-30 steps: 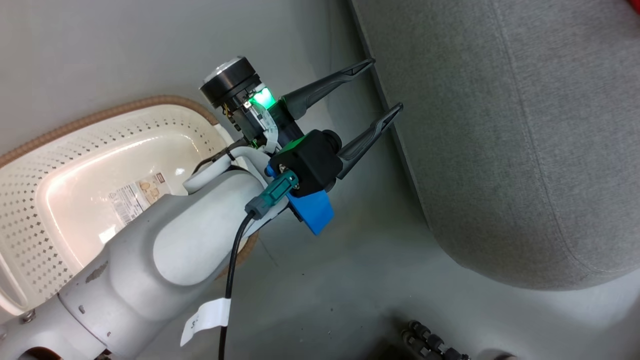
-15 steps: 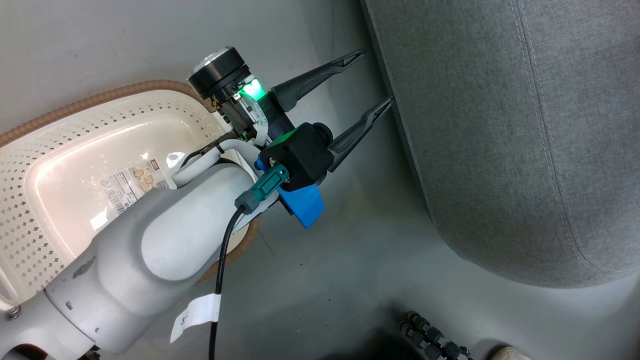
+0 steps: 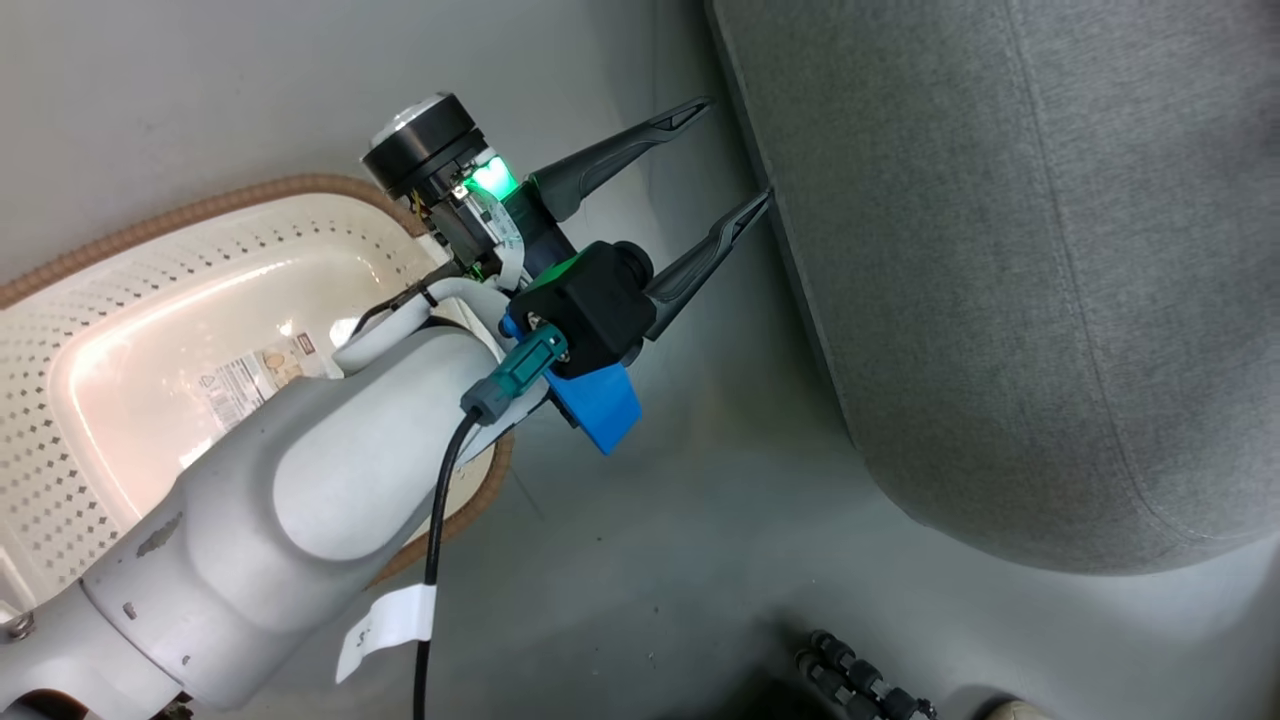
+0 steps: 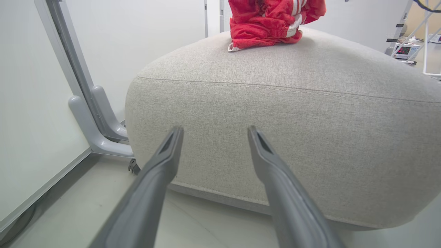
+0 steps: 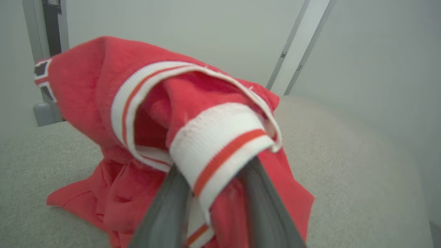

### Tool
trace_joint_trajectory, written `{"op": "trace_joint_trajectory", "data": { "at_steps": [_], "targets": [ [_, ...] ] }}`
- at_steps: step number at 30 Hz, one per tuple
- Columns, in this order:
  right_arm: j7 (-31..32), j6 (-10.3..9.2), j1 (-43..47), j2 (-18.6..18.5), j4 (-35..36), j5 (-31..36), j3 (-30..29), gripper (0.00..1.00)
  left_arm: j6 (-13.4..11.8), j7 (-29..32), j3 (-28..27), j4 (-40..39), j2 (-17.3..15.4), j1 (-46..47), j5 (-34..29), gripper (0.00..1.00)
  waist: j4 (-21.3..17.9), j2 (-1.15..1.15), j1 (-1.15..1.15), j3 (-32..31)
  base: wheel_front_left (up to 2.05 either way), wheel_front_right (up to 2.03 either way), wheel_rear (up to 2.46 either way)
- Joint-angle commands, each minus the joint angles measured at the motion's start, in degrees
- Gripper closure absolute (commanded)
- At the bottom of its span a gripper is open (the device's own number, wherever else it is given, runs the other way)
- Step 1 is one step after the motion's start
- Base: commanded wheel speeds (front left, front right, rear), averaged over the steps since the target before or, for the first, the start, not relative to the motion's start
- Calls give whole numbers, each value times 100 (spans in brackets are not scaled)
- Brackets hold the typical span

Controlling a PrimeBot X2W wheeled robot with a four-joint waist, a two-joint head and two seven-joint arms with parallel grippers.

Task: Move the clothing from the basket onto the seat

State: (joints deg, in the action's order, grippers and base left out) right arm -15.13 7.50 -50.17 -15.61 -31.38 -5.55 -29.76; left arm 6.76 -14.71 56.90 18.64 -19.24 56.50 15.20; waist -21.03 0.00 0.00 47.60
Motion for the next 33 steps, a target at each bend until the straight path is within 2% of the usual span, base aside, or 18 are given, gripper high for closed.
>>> {"op": "trace_joint_trajectory", "data": {
  "at_steps": [1,9,18,24,33],
  "targets": [
    [-3,-1,155,52,62,-41,-34,0,-37,-8,11,10,21,-24,38,0,-8,0,0,-105,0,0,0],
    [-2,-1,1119,137,705,-126,137,0,-102,-49,-75,104,262,-306,171,0,-13,0,0,-817,0,0,0],
    [-2,-1,2326,110,1422,-58,641,0,-173,-55,-574,-50,517,-1044,273,0,114,0,0,-1910,0,0,0],
    [-2,-1,2834,107,1951,-23,940,0,-271,-56,-1218,-178,678,-1636,292,0,380,0,0,-2573,0,0,0],
    [-3,-1,3142,220,2390,6,1770,0,-364,-57,-2567,-419,850,-2537,180,0,1023,0,0,-3308,0,0,0]
  ]
}}
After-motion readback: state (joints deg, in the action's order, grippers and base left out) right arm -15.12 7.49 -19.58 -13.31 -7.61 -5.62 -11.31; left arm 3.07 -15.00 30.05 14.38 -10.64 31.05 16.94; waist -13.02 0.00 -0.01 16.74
